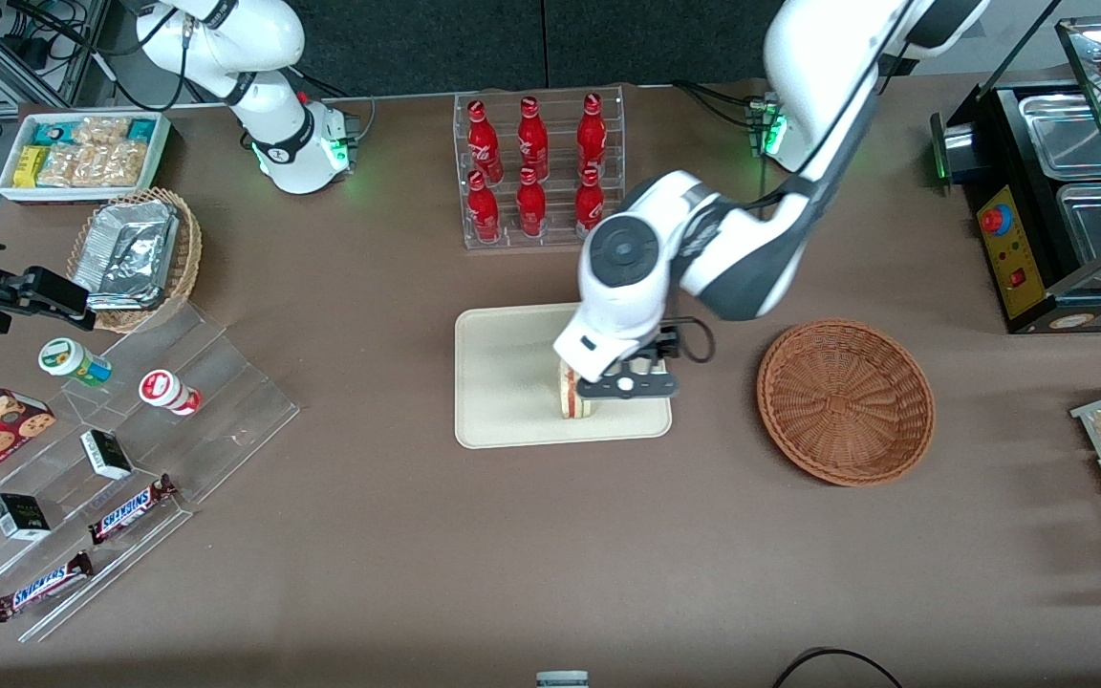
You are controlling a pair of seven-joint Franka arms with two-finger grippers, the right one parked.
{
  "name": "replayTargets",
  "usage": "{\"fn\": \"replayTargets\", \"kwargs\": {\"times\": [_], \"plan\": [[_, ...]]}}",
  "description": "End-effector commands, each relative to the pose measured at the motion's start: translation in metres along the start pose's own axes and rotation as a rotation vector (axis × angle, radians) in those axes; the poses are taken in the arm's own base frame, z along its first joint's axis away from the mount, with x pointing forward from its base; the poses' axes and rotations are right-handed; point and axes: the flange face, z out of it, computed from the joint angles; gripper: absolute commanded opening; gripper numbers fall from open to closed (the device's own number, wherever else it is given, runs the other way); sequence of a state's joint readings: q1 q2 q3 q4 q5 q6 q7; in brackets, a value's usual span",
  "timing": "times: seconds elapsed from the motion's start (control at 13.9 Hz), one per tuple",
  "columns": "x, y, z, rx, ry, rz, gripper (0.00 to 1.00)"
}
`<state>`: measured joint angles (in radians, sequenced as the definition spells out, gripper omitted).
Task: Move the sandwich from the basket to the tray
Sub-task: 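Open the left gripper and raise it off the sandwich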
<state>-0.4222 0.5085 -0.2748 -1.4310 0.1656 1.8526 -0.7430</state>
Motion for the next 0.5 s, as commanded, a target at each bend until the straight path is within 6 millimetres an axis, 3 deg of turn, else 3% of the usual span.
{"fn": "replayTargets", "kwargs": {"times": [0.0,0.14,0.43], "plan": [[0.006,-0.052,-0.023,0.002,-0.003,-0.005,1.0],[0.023,-0.09,-0.036,-0.029,-0.015,0.01,1.0],[0.032,-0.172,-0.056,-0.037,-0.026,0.055,1.0]]}}
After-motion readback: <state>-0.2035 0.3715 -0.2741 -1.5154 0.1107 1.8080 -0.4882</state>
